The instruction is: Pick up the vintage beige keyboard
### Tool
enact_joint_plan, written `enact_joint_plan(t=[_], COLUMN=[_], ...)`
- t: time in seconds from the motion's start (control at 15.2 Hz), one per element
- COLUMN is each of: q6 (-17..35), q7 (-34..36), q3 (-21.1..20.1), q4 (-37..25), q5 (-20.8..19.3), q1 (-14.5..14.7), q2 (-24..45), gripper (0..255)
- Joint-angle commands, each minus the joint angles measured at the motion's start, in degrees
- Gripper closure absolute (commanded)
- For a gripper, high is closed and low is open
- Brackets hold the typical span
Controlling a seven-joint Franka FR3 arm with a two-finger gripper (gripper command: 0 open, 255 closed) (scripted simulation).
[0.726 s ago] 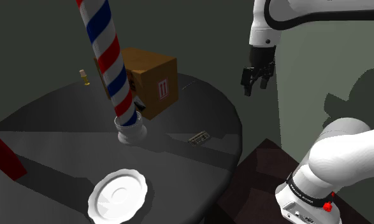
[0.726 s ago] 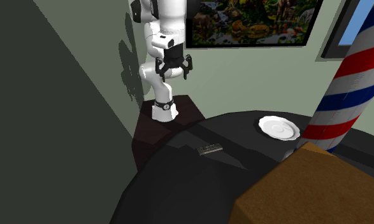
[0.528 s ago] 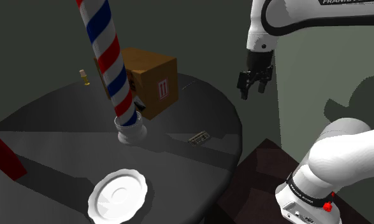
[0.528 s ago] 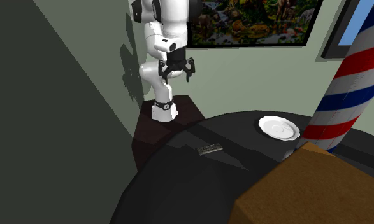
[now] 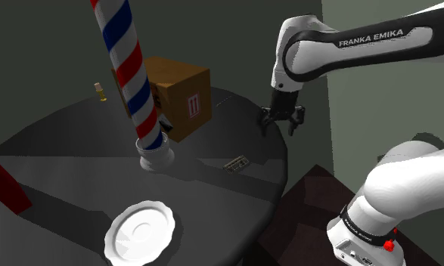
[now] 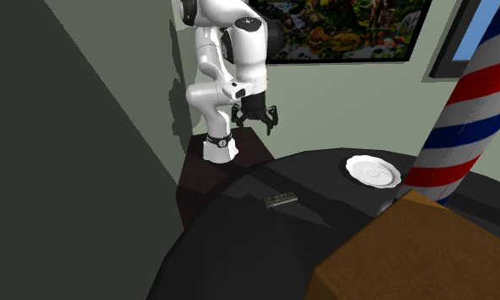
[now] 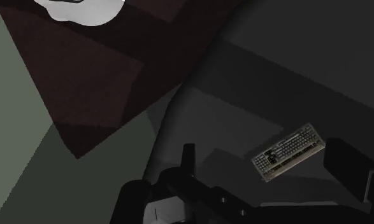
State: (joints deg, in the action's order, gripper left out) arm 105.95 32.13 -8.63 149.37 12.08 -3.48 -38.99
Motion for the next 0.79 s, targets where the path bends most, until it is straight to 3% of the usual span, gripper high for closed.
enact_joint_plan(t=[0.0,0.4,0.73], q6=[4.9,20.3,33.5], q7=[6.3,23.2,37.7], q3=[-2.4,-9.2,-14.2], q4=[1.3,2.6,0.9], q5=[2.5,8.3,9.8], q1=[-0.7,-3.2,-6.1], q2=[2.6,13.4,25.1], gripper=[0,0,0])
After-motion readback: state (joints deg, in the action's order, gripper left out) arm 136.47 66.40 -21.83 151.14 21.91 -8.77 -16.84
